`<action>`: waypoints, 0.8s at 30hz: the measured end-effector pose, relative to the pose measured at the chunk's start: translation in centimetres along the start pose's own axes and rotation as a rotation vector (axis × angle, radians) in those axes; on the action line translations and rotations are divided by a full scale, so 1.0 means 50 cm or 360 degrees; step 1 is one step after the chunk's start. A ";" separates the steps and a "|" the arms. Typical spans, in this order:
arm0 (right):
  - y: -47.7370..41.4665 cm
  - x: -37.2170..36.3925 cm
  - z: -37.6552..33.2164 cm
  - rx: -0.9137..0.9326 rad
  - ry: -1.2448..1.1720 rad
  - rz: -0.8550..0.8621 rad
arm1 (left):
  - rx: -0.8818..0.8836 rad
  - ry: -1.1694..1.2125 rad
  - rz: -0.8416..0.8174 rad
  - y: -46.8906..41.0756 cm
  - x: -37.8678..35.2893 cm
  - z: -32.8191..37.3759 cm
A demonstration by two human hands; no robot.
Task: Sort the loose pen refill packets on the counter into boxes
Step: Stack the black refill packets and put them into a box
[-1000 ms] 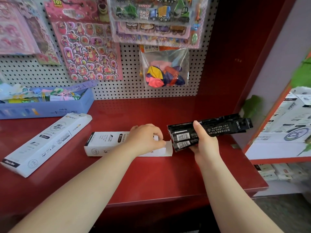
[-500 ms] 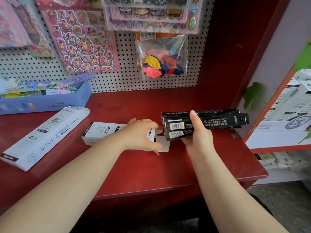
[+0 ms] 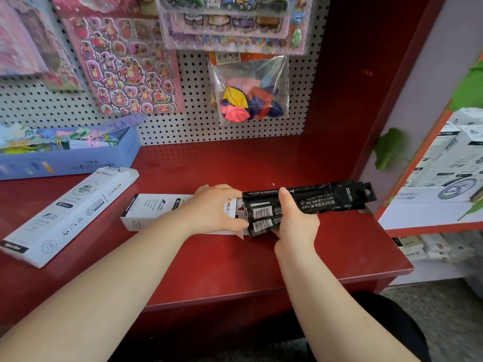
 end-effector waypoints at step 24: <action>-0.026 -0.047 -0.014 -0.0153 0.0413 -0.0162 | -0.0052 0.0214 0.0075 0.030 -0.002 0.003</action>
Point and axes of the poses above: each hand's wrist, its own y-axis away from the middle knuckle, its own x-axis out of the back of the hand, z = x × y, the point moved 4 cm from there along -y, towards the middle knuckle, and after that the axes turned 13 degrees about -z, right-handed, at the moved point
